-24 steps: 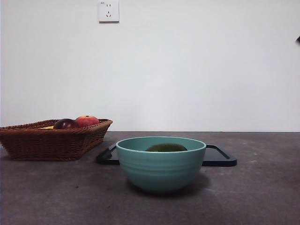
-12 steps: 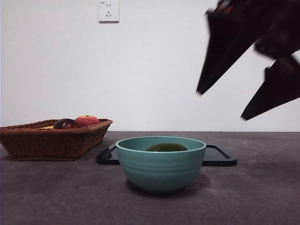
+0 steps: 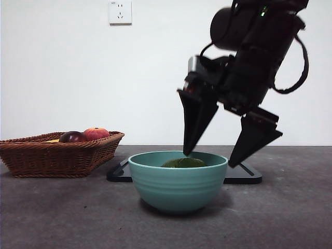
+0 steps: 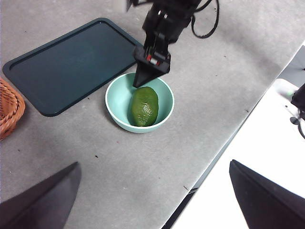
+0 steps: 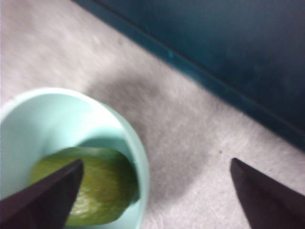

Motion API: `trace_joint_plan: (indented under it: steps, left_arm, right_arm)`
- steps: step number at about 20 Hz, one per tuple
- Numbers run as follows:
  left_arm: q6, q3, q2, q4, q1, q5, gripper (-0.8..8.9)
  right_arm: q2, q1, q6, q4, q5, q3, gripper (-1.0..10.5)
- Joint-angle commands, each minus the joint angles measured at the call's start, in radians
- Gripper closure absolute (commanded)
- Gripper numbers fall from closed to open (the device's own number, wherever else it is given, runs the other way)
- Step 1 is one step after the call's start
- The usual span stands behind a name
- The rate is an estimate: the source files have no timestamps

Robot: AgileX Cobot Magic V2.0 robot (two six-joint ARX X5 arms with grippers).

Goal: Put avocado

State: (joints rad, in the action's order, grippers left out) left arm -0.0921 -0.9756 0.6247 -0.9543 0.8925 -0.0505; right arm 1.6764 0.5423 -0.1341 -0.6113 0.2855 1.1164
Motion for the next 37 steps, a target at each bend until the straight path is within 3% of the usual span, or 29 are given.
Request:
trace_joint_plan:
  steps: [1,3,7,11,15,18,25,32,33,35,37]
  left_arm:
    - [-0.002,-0.005,0.001,0.005,0.006,0.002,3.14]
    - [0.002,-0.005,0.001,0.005,0.006,0.002,3.14]
    - [0.002,-0.005,0.001,0.005,0.006,0.002,3.14]
    - [0.002,-0.005,0.001,0.006,0.006,0.002,3.14]
    - [0.002,-0.005,0.001,0.008,0.006,0.002,3.14]
    - [0.002,-0.005,0.001,0.014,0.006,0.003,3.14]
    - [0.005,-0.005,0.001,0.043,0.006,0.003,3.14]
    - [0.005,-0.005,0.001,0.040,0.006,0.002,3.14]
    - [0.005,-0.005,0.001,0.039,0.006,0.002,3.14]
    - [0.005,-0.005,0.001,0.034,0.006,0.003,3.14]
    - [0.005,-0.005,0.001,0.034,0.006,0.003,3.14]
  right_arm:
    - [0.037,0.007,0.011,-0.010,-0.002,0.019,5.8]
    - [0.046,0.010,0.010,-0.014,0.002,0.019,7.6]
    - [0.050,0.012,-0.003,-0.014,0.002,0.019,9.4]
    - [0.050,0.014,-0.038,-0.010,-0.001,0.031,9.4]
    - [0.050,0.013,-0.068,-0.111,-0.130,0.177,9.4]
    - [0.070,-0.018,-0.068,-0.126,-0.164,0.304,9.4]
    - [0.411,-0.094,-0.066,-0.265,-0.120,0.682,9.4]
    - [0.514,-0.131,-0.072,-0.278,-0.125,0.742,9.4]
    - [0.514,-0.130,-0.071,-0.277,-0.125,0.742,8.9]
    - [0.514,-0.130,-0.071,-0.274,-0.130,0.742,6.5]
    - [0.513,-0.132,-0.071,-0.264,-0.140,0.752,5.9]
